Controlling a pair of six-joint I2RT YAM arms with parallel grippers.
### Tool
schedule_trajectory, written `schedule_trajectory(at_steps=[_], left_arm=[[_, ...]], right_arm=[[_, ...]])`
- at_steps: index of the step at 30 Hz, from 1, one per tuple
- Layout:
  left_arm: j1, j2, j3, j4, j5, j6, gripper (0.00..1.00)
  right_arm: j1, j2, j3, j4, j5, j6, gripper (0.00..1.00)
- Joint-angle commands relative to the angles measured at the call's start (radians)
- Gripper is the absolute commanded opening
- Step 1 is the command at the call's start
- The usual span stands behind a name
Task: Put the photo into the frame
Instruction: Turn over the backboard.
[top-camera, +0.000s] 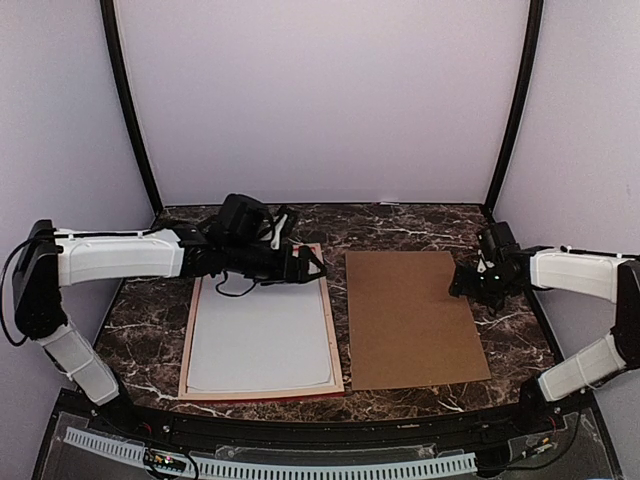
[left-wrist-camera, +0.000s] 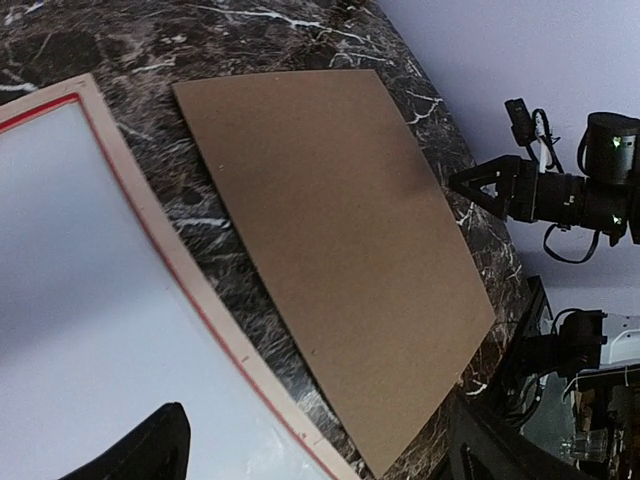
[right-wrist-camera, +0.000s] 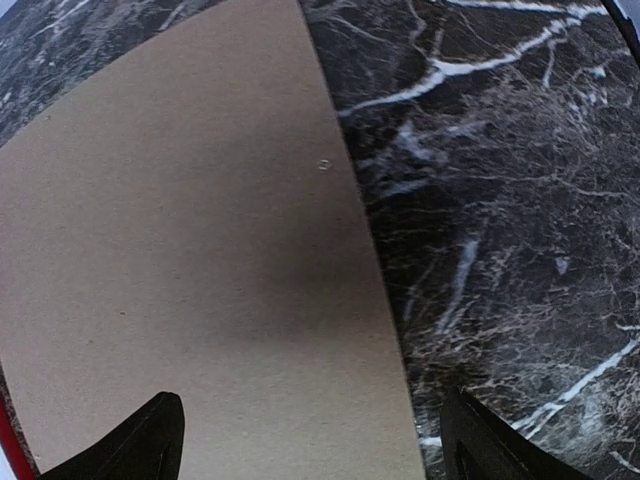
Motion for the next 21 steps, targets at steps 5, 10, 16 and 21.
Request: schedule_trajectory(at_steps=[5, 10, 16, 21], left_arm=[[-0.149, 0.333, 0.377, -0.138, -0.08, 0.068, 0.92], [-0.19, 0.525, 0.567, -0.193, -0.114, 0.088, 0.92], [-0.194, 0.662, 0.677, -0.231, -0.136, 0.081, 0.92], [-0.194, 0.698, 0.684, -0.275, -0.19, 0.041, 0.92]], right_arm=[[-0.128, 0.004, -0.088, 0.085, -0.081, -0.051, 0.9], [-0.148, 0.016, -0.104, 0.11, -0.101, -0.064, 0.9], [-0.15, 0.034, -0.126, 0.14, -0.138, -0.072, 0.9], [-0.151, 0.037, -0.136, 0.151, -0.144, -0.078, 0.9]])
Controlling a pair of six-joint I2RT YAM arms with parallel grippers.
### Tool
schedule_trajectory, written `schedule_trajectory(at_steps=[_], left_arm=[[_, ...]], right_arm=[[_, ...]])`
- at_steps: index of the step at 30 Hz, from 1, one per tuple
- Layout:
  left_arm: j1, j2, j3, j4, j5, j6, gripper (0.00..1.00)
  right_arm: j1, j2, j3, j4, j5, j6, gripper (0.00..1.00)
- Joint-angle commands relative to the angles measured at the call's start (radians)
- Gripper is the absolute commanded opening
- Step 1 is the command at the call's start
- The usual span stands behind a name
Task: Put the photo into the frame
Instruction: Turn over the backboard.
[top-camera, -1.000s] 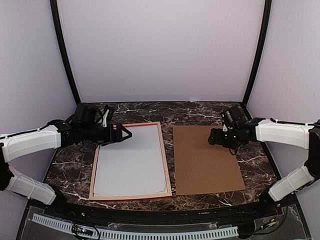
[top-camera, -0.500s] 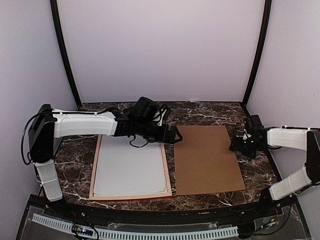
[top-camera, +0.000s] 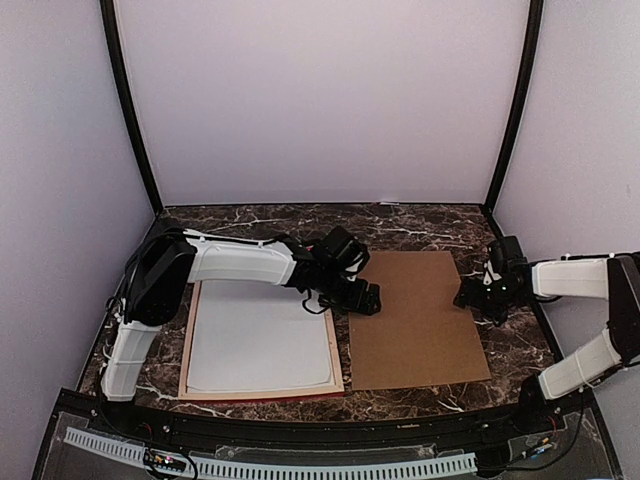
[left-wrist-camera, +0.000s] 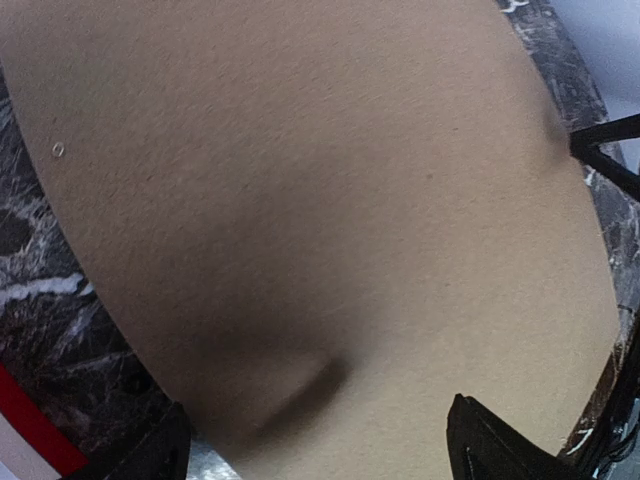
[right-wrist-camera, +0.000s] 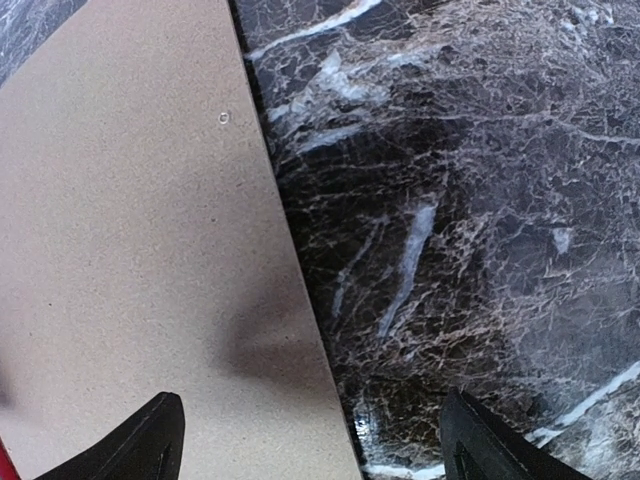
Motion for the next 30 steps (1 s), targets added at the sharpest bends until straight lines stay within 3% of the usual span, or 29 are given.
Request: schedule_trajectory(at_steps=[1, 9, 18, 30], left_arm=[[0.003, -0.01, 0.018, -0.079, -0.07, -0.027, 0.92], [0.003, -0.01, -0.013, -0.108, -0.125, -0.051, 0.93], [-0.001, -0.004, -0.067, -0.015, -0.018, -0.113, 0.93], [-0.009, -0.02, -0.161, 0.128, 0.088, -0.222, 0.92]], right_arm=[[-0.008, 0.005, -0.015, 0.041, -0.019, -0.016, 0.9], [-0.011, 0.024, -0.023, 0.049, -0.044, -0.036, 0.89], [-0.018, 0.067, -0.026, 0.089, -0.223, -0.056, 0.84], [-0.067, -0.069, -0.003, 0.133, -0.599, -0.018, 0.53]])
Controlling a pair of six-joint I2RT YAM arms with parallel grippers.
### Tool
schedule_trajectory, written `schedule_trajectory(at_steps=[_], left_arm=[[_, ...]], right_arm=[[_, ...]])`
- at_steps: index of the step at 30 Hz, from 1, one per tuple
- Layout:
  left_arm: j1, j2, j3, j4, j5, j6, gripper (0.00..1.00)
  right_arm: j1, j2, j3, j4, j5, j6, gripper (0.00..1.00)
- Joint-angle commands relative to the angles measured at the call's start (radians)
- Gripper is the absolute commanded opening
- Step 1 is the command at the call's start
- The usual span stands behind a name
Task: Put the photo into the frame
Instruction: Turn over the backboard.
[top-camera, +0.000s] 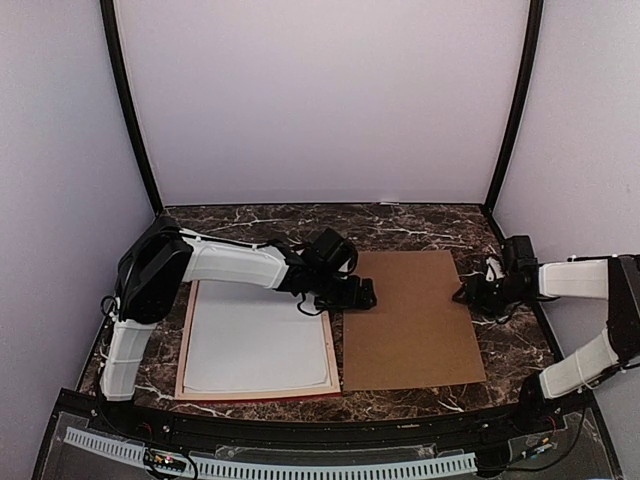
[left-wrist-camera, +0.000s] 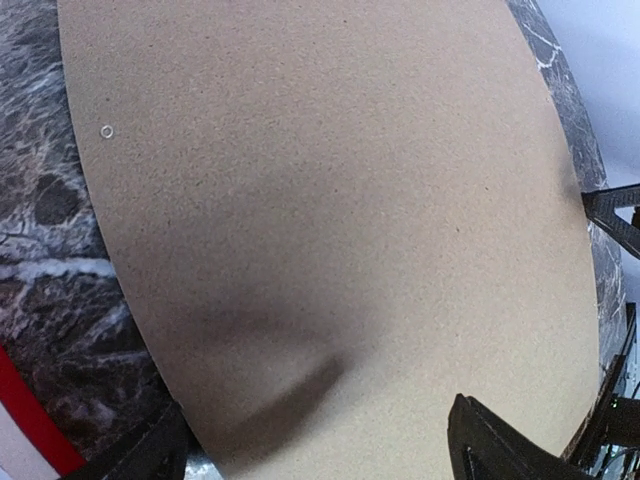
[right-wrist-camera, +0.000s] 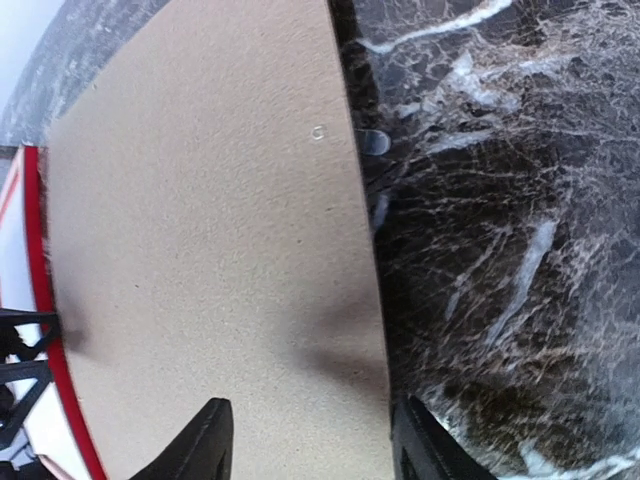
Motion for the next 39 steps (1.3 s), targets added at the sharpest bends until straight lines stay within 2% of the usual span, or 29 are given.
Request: schedule_trajectory(at_steps=[1, 12, 22, 33, 39], left_arm=[[-0.02, -0.006, -0.064, 0.02, 0.11, -0.059, 0.92], [-0.02, -0.032, -0.107, 0.11, 0.148, -0.088, 0.92], [-0.02, -0.04, -0.111, 0.163, 0.196, -0.096, 0.92], [-0.019, -0.109, -0.115, 0.163, 0.186, -0.08, 0.92], [-0.014, -0.216, -0.117, 0.153, 0.179, -0.048, 0.92]], right_arm=[[0.02, -0.093, 0.026, 0.049, -0.31, 0.044, 0.51], [0.021, -0.263, 0.087, 0.08, -0.57, 0.172, 0.42], [0.111, -0.319, 0.163, 0.053, -0.575, 0.23, 0.41], [0.209, -0.339, 0.35, -0.052, -0.475, 0.256, 0.64], [0.277, -0.32, 0.377, -0.035, -0.431, 0.283, 0.69]])
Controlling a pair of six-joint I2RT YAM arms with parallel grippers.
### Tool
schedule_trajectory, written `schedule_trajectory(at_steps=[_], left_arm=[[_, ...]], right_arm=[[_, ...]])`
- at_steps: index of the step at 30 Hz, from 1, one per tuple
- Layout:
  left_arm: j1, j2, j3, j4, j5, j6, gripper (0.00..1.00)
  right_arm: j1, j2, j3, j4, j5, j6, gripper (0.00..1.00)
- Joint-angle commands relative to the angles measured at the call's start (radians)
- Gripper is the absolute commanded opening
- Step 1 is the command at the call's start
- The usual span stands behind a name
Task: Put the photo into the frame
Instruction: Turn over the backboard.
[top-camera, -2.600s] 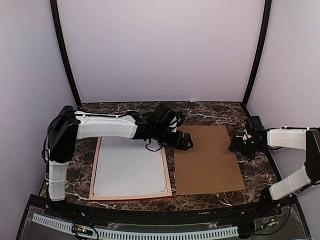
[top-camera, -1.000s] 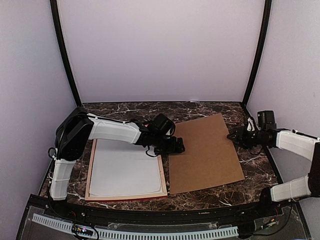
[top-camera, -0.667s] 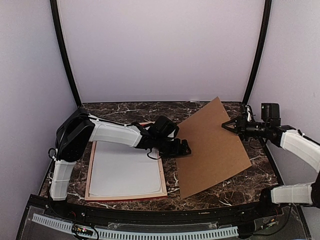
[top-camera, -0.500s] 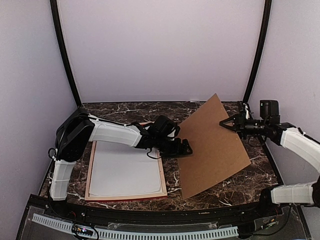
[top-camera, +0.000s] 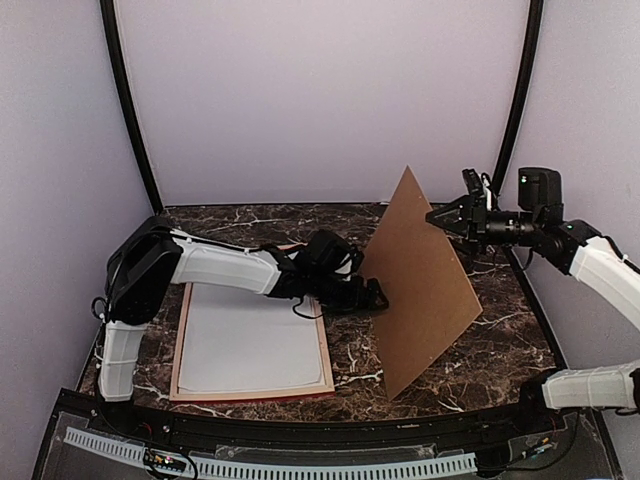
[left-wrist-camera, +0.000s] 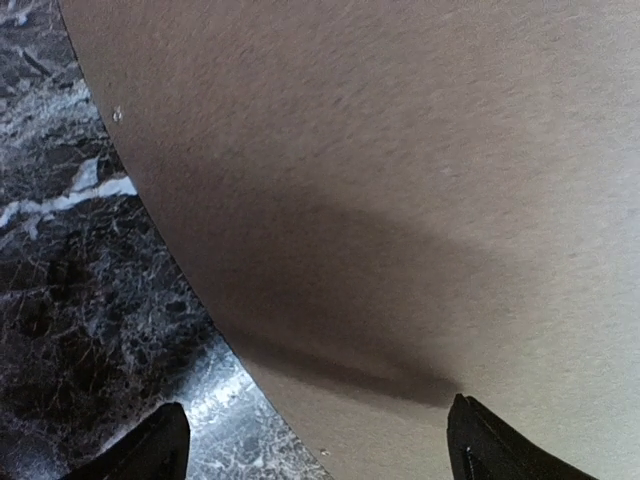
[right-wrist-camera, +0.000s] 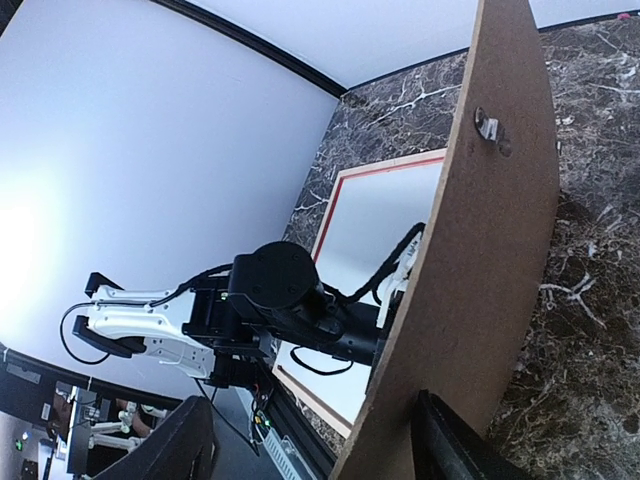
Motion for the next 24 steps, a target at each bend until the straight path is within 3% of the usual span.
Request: schedule_trajectory(at_steps=[1, 15, 24], left_arm=[[-0.001, -0.163, -0.006, -0.016, -0.005, 0.043, 0.92], [0.04, -0.478, -0.046, -0.011, -0.037, 0.041, 0.95], [0.045, -0.466, -0.024, 0.039, -0.015, -0.002, 0.96]], right_arm=[[0.063, 0.013, 0.04, 0.027, 0.036, 0.025, 0.69], [0.216, 0.099, 0.111, 0.1, 0.101, 0.075, 0.73], [0.306, 0.164, 0.14, 0.154, 0.123, 0.096, 0.73]])
